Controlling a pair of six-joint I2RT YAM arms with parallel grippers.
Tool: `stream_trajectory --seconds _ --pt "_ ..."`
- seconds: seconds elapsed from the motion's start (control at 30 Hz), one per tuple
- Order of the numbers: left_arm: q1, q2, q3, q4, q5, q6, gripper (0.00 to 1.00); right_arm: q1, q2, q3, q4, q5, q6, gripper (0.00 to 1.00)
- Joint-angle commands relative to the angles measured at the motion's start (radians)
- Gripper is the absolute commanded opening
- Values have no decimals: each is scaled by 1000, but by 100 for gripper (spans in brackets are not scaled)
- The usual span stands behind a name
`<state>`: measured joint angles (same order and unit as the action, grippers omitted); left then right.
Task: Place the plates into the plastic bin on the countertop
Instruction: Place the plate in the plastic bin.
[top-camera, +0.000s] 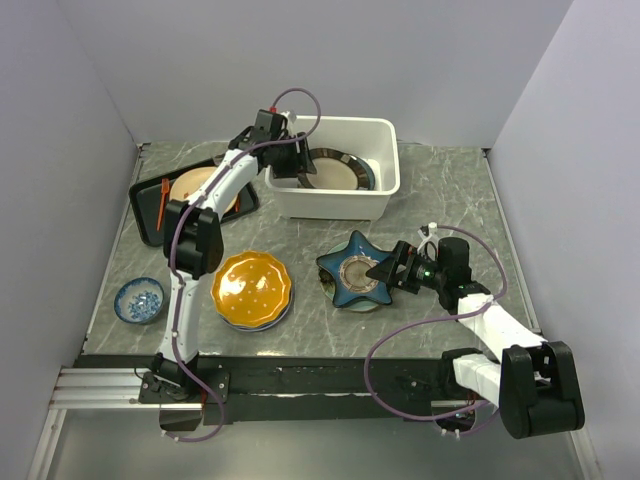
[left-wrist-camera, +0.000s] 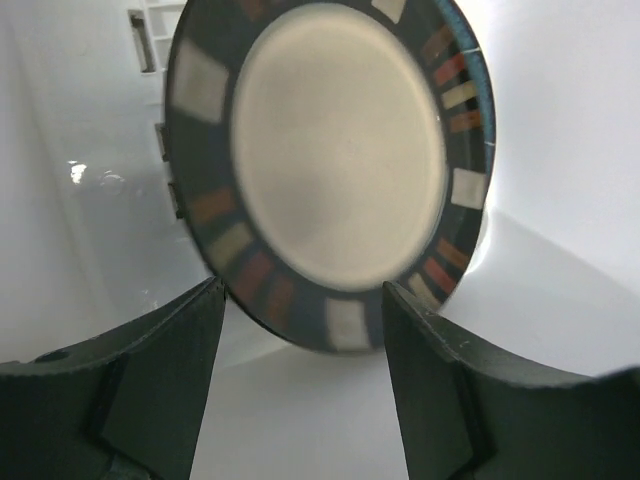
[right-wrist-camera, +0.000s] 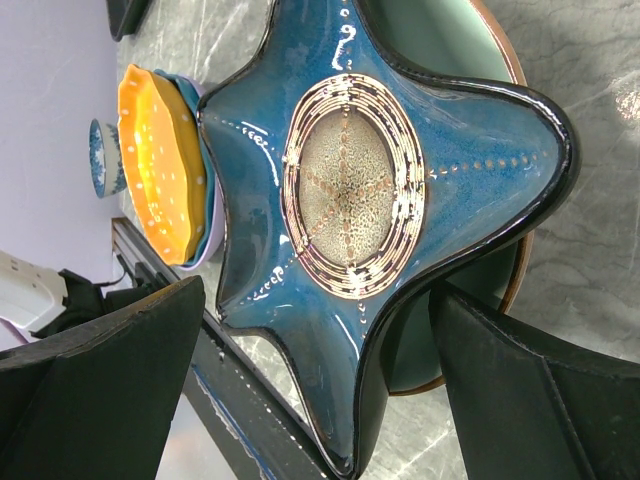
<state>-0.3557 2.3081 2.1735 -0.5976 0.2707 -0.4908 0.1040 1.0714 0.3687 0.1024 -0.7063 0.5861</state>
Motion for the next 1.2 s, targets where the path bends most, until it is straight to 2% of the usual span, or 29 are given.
stream_trajectory --seconds 0.0,0.3,0.8,1.17 --pt "9 -124 39 -37 -116 57 70 -4 -5 33 39 -16 -2 100" --pt "-25 -176 26 -62 -261 106 74 -4 -13 36 23 -15 -6 100" --pt "-25 -467 -289 128 -177 69 74 -1 -34 98 -52 13 -42 100" --pt "-35 -602 -524 231 -71 20 74 23 -44 176 -138 68 -74 100"
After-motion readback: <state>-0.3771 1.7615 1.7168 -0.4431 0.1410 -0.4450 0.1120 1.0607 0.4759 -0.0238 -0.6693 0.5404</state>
